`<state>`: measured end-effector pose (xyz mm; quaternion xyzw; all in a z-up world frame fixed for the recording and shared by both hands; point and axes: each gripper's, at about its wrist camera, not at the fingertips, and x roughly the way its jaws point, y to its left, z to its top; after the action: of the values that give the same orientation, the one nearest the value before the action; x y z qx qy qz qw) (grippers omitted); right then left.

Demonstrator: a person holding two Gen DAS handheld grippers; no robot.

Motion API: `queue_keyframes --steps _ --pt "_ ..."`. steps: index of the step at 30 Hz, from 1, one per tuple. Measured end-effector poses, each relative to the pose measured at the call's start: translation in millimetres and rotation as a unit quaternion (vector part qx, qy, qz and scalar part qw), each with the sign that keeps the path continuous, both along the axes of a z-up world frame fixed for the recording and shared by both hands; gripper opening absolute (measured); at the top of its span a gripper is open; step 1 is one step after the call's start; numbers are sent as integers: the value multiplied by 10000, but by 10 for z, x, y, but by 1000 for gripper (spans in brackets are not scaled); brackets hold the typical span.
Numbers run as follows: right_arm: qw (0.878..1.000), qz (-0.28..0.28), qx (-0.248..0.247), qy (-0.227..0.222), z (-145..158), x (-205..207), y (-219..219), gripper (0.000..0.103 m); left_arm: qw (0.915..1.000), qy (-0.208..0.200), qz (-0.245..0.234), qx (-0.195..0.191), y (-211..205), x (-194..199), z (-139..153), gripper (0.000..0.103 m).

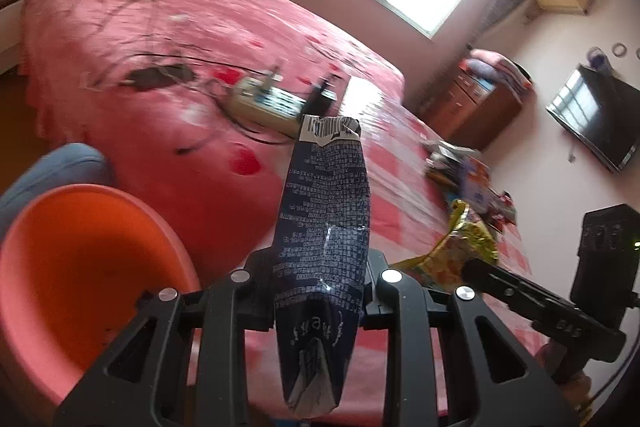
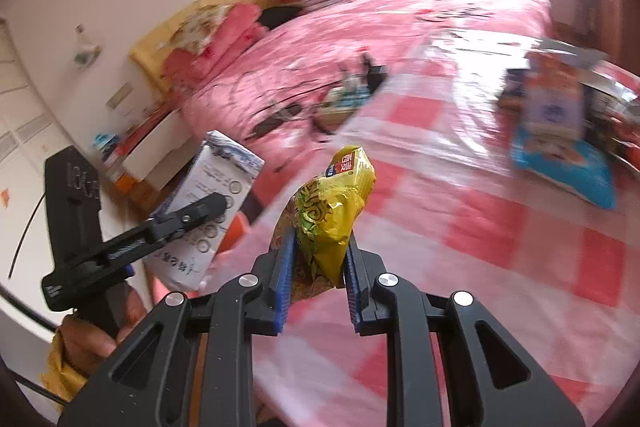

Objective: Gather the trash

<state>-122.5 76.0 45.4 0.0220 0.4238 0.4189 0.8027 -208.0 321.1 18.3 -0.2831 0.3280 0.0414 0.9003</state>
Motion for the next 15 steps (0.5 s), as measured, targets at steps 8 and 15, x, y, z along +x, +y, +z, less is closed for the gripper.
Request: queue_keyframes --steps 8,15 --pt "9959 901 -29 -15 66 -230 756 24 9957 299 865 153 600 -401 -188 29" --pt "9885 1512 -53 50 33 -431 1354 24 9888 569 1370 136 954 -683 -422 29"
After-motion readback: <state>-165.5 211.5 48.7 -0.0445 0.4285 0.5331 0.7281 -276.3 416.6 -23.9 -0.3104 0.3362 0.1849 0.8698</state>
